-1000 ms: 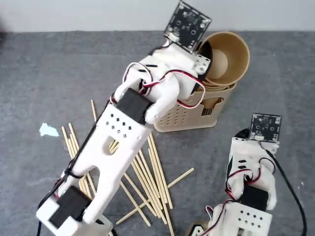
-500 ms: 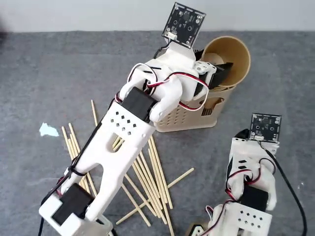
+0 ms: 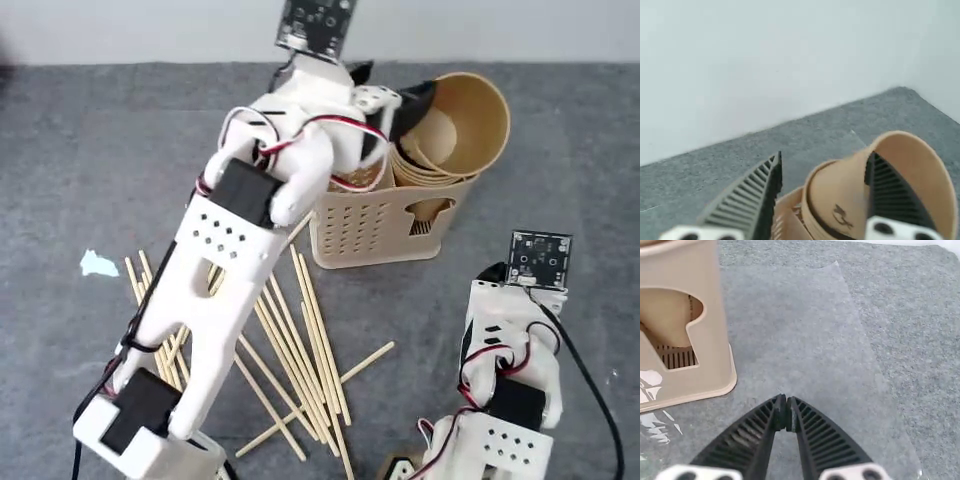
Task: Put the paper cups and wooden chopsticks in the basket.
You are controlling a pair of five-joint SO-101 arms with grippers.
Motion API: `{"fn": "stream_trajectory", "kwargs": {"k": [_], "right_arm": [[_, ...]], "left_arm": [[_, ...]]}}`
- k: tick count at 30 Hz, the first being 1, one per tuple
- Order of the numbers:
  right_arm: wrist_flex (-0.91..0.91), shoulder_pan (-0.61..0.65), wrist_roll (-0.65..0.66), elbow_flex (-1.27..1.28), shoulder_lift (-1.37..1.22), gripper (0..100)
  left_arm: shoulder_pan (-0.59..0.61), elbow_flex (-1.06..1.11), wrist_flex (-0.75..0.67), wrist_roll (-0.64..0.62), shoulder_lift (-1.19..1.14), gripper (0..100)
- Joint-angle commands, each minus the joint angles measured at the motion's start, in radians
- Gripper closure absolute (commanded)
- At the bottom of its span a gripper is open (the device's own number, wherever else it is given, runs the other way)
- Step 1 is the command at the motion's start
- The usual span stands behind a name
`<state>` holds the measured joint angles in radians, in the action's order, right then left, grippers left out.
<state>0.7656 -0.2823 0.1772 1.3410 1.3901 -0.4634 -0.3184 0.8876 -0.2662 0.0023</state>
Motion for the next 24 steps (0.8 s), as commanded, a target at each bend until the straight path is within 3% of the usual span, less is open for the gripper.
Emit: {"fn": "stream_trajectory", "kwargs": {"k": [1, 10, 17, 24], "right_arm": [[0.004, -0.004, -0.009, -0.006, 0.016, 98.8], [0.005, -0.004, -0.009, -0.005, 0.016, 98.8], [0.005, -0.004, -0.009, -0.005, 0.016, 98.8], [0.005, -0.004, -0.009, -0.005, 0.016, 98.8]], "left_arm": [[0.017, -0.050, -0.029, -0.005, 0.005, 74], [0.023, -0.058, -0.049, -0.002, -0.107, 75], [0.015, -0.054, -0.040, -0.002, -0.032, 78], [0.021, -0.053, 0.107, -0.002, 0.110, 78]]}}
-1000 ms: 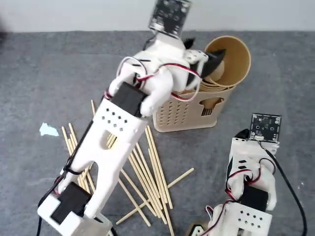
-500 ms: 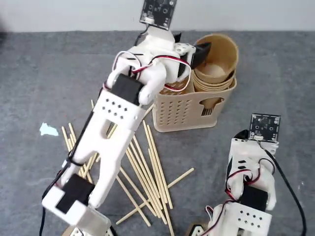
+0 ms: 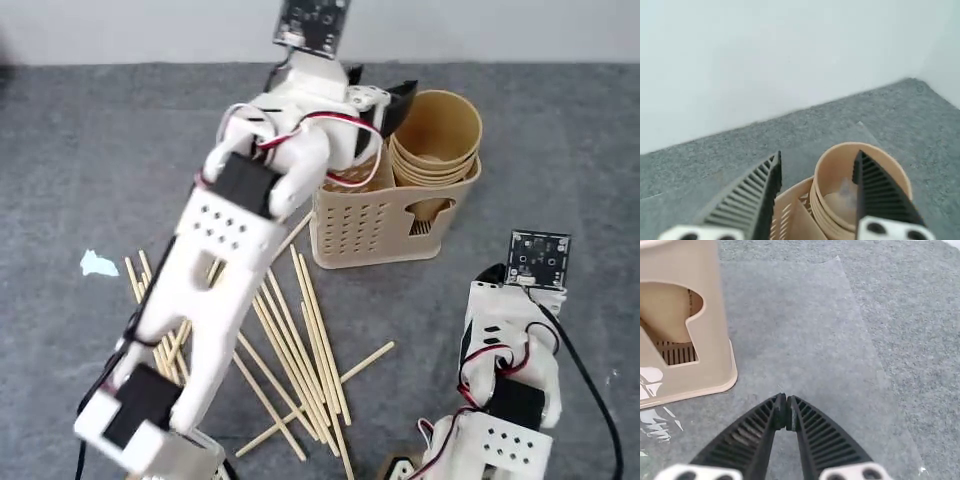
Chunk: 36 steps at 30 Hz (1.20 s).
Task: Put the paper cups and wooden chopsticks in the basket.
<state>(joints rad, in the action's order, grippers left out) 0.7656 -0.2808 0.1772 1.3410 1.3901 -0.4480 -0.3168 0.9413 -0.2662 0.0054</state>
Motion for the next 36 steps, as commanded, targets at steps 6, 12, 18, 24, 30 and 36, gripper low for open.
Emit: {"fn": "stream_trajectory", "kwargs": {"k": [6, 12, 18, 24, 30, 36], "right_arm": [[0.005, -0.005, -0.009, -0.006, 0.016, 98.3], [-0.004, -0.004, -0.009, -0.028, 0.016, 98.3], [-0.005, 0.010, -0.037, -0.180, 0.016, 98.3], [-0.094, 0.171, -0.127, -0.333, 0.005, 98.3], [-0.315, 0.381, -0.127, -0.354, 0.004, 98.3], [-0.492, 0.433, -0.127, -0.377, -0.127, 98.3]], "left_arm": [[0.044, -0.053, 0.244, 0.057, 0.229, 86], [0.221, -0.051, 0.408, 0.167, 0.319, 98], [0.457, -0.051, 0.532, 0.169, 0.364, 99], [0.618, -0.050, 0.624, 0.172, 0.368, 99], [0.684, 0.047, 0.628, 0.224, 0.371, 99], [0.747, 0.097, 0.626, 0.226, 0.371, 99]]}}
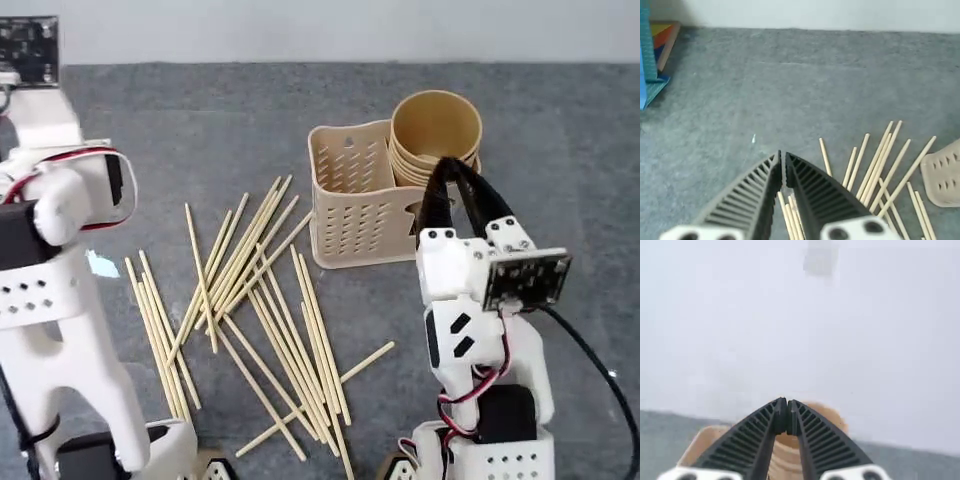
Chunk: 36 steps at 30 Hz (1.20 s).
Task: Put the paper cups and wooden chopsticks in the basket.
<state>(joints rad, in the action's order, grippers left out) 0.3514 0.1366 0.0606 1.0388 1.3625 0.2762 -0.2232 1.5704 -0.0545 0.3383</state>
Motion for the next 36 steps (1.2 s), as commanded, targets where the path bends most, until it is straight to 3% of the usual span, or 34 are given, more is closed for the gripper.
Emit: {"fn": "stream_trajectory", "kwargs": {"k": [1, 9, 16, 21, 26, 29, 36], "right_arm": [[-0.088, 0.015, -0.011, -0.092, -0.150, 98.3], [-0.101, 0.007, -0.011, -0.290, -0.527, 98.3], [-0.094, -0.071, -0.011, -0.334, -0.748, 98.6], [-0.091, -0.097, -0.011, -0.334, -0.786, 98.4], [-0.088, -0.085, -0.009, -0.341, -0.665, 98.3], [0.018, -0.048, -0.009, -0.367, -0.562, 98.3], [0.458, 0.119, -0.009, -0.562, -0.469, 98.3]], "left_arm": [[0.026, 0.012, -0.003, 0.014, 0.038, 99], [0.057, 0.105, -0.054, 0.015, 0.038, 99], [0.074, 0.211, -0.137, 0.015, 0.038, 99], [0.074, 0.243, -0.160, 0.014, 0.038, 99], [0.074, 0.243, -0.160, 0.014, 0.038, 99], [0.080, 0.243, -0.160, 0.014, 0.038, 99], [0.157, 0.245, -0.158, 0.014, 0.038, 99]]}}
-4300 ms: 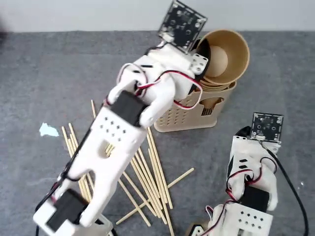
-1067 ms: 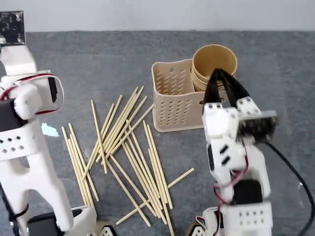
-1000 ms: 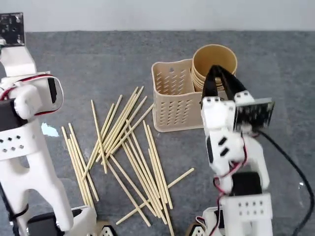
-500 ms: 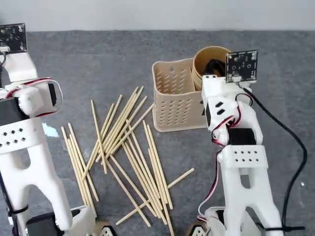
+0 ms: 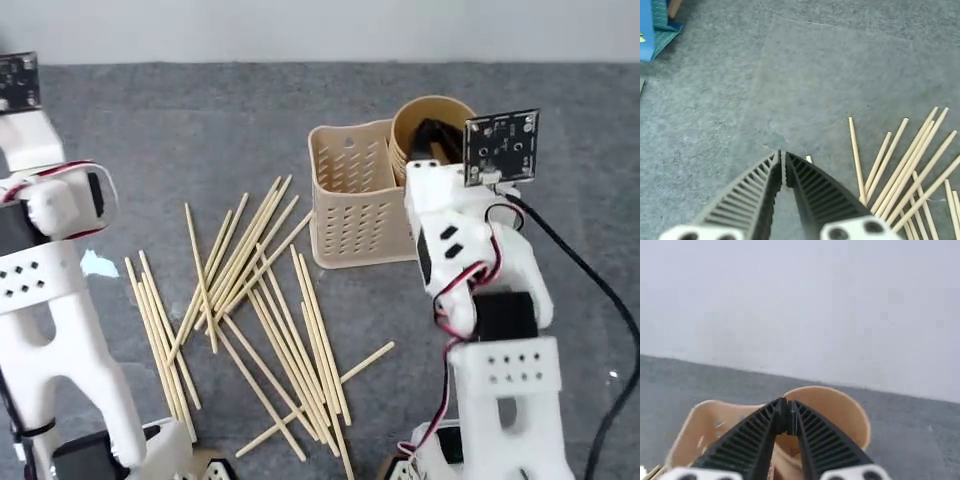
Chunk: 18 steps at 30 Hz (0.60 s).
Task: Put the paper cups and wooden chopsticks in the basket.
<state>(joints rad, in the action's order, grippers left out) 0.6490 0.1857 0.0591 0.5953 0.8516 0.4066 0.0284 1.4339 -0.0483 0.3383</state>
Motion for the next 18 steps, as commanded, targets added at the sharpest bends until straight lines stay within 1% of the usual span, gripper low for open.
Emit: {"fn": "stream_trajectory", "kwargs": {"k": [1, 4, 7, 12, 18], "right_arm": [[0.214, 0.097, -0.008, -0.140, 0.041, 98.3], [0.334, 0.163, -0.008, -0.169, 0.041, 98.3], [0.421, 0.222, -0.008, -0.163, 0.039, 98.3], [0.535, 0.274, -0.014, -0.163, 0.005, 98.3], [0.613, 0.280, -0.015, -0.163, -0.076, 98.3]], "left_arm": [[0.035, -0.005, -0.018, 0.008, 0.038, 99], [0.041, 0.016, -0.020, 0.017, 0.043, 99], [0.037, 0.061, -0.031, 0.046, 0.101, 99], [0.037, 0.231, -0.109, 0.044, 0.333, 99], [0.040, 0.484, -0.186, 0.044, 0.580, 99]]}}
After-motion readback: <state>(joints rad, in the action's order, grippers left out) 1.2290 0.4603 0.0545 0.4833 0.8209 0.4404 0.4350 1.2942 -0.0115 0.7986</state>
